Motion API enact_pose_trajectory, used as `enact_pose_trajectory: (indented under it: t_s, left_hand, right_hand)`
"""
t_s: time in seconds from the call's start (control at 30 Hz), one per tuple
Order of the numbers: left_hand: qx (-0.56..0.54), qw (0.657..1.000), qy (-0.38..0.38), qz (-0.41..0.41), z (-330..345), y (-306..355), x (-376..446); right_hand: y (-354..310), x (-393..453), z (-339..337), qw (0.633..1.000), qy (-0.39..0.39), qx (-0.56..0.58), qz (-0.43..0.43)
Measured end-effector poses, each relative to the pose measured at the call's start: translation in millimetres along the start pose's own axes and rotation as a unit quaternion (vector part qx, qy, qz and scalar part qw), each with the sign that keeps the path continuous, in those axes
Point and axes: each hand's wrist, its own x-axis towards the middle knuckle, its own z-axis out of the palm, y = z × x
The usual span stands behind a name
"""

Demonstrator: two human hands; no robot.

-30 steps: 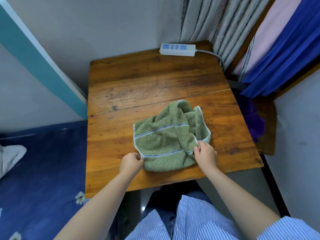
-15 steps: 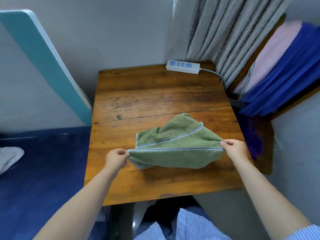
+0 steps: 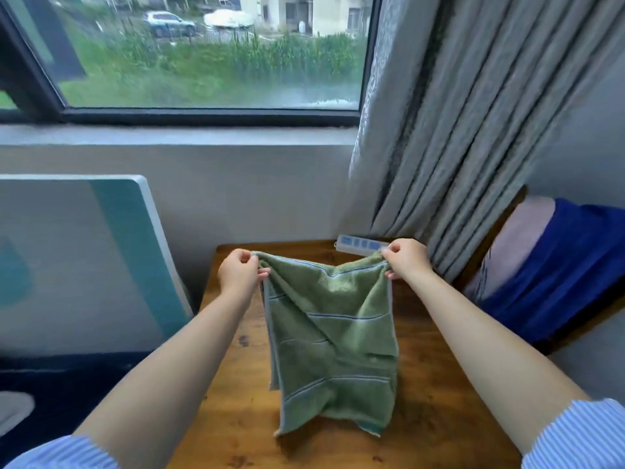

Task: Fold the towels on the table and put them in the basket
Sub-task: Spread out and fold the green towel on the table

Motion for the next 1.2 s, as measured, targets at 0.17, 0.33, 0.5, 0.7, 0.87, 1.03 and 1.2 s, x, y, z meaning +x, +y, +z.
enact_pose_trajectory:
  t_s: [0.17,0.33,0.5,0.7,0.87,1.03,1.2]
  left_hand:
    - [0.013,0.983,0.083,0.162,-9.0,93.8,10.3]
    - [-0.016,0.975,0.135,0.177,-45.5,108.7,33.6]
    - [0.010,0.988,0.118,0.094,-77.4,59.8,45.3]
    - [0.236,0.970,-0.026,-0.055,-76.7,-48.3,16.4]
    - [0.499,0.804,-0.265,-0.183,-75.5,-137.5,-35.0]
    - [0.603,0.636,-0.414,-0.244,-79.9,-175.9,-71.0]
    - [0.599,0.541,-0.493,-0.325,-92.3,-201.5,-90.8]
  right_hand:
    - [-90.2,22.0,-38.6,0.968,0.154,0.101,-0.168]
    - [-96.2,17.6,-54.8,0.945,0.215,0.131,-0.209]
    - [-44.3,23.0,-25.4,0.967,0.158,0.105,-0.169]
    - [47.2,-18.4,36.3,0.995,-0.010,-0.081,-0.052]
    - [122.0,-79.2,83.8,0.941,-0.207,-0.263,0.055]
    - [159.0,-118.1,103.7,0.791,-0.410,-0.445,0.089]
    - [171.5,-134.9,104.1,0.696,-0.508,-0.494,0.120]
